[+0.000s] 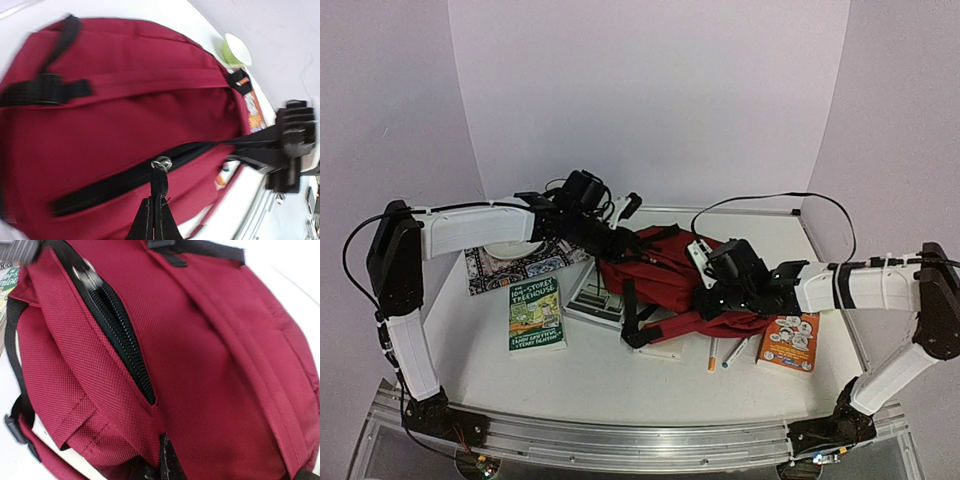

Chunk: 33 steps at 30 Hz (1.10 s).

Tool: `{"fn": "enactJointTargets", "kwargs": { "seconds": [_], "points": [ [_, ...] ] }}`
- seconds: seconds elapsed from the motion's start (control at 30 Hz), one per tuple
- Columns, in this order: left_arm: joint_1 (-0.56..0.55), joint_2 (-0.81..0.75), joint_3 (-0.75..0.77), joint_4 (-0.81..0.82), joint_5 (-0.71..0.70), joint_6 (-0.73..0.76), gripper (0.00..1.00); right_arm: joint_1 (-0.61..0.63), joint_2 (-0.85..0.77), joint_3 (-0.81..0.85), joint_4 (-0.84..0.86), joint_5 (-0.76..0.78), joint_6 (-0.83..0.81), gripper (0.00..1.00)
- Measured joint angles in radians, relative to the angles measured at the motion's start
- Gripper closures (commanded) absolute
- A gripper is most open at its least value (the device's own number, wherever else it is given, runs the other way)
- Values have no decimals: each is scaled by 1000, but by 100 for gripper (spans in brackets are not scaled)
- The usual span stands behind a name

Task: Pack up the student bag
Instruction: Unzip the pocket on the back of the student bag, then put down the pocket on the back of the student bag.

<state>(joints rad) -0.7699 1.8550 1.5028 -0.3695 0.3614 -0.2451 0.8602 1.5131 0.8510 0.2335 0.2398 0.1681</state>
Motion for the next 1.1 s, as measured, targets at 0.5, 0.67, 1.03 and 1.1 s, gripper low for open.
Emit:
{"fn": "enactJointTargets", "kwargs": {
  "seconds": [0.5, 0.67, 1.03, 1.1],
  "points": [
    [119, -45, -18, -91, -145, 80, 100, -61, -112, -23, -13, 26, -101, 100],
    [121, -60, -43, -91, -111, 80, 100, -72, -112, -23, -15, -14, -106, 91],
    [90, -60, -120, -47, -92, 79, 100, -90, -8, 87, -135, -174, -72, 30],
    [90, -60, -133, -37, -91, 78, 100, -90, 4, 149, -152, -192, -79, 25]
  ]
}}
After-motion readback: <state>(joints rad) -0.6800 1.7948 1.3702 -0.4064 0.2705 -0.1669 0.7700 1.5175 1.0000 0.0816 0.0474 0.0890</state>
